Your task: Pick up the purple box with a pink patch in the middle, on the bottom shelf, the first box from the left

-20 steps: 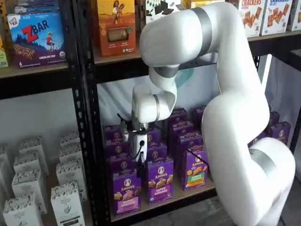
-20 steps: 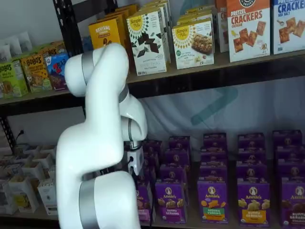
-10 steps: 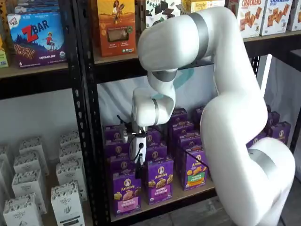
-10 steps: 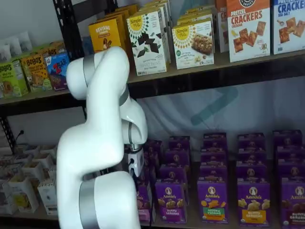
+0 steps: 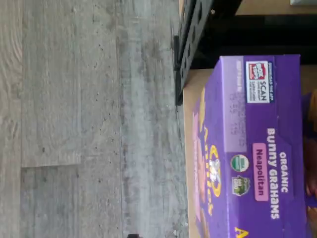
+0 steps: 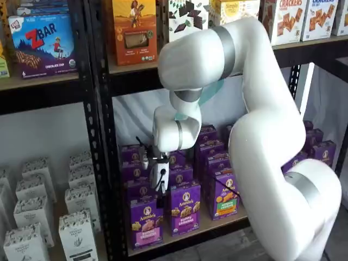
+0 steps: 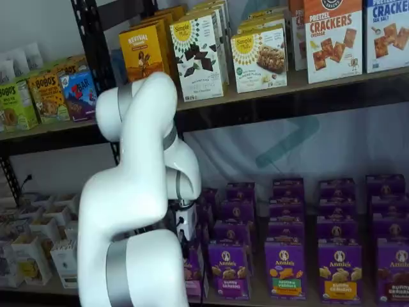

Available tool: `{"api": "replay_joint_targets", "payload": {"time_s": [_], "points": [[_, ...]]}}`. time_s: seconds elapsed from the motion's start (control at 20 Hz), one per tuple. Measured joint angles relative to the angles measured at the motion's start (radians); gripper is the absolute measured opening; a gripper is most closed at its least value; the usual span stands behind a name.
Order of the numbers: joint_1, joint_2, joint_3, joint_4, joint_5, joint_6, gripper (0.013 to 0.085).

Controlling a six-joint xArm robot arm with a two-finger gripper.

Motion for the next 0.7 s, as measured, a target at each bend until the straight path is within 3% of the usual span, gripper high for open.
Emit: {"api": "replay_joint_targets", "payload": {"time_s": [0.7], "points": [[-0.009, 0.091, -0.108, -0.037, 0.047, 0.026, 0.0850]]}}
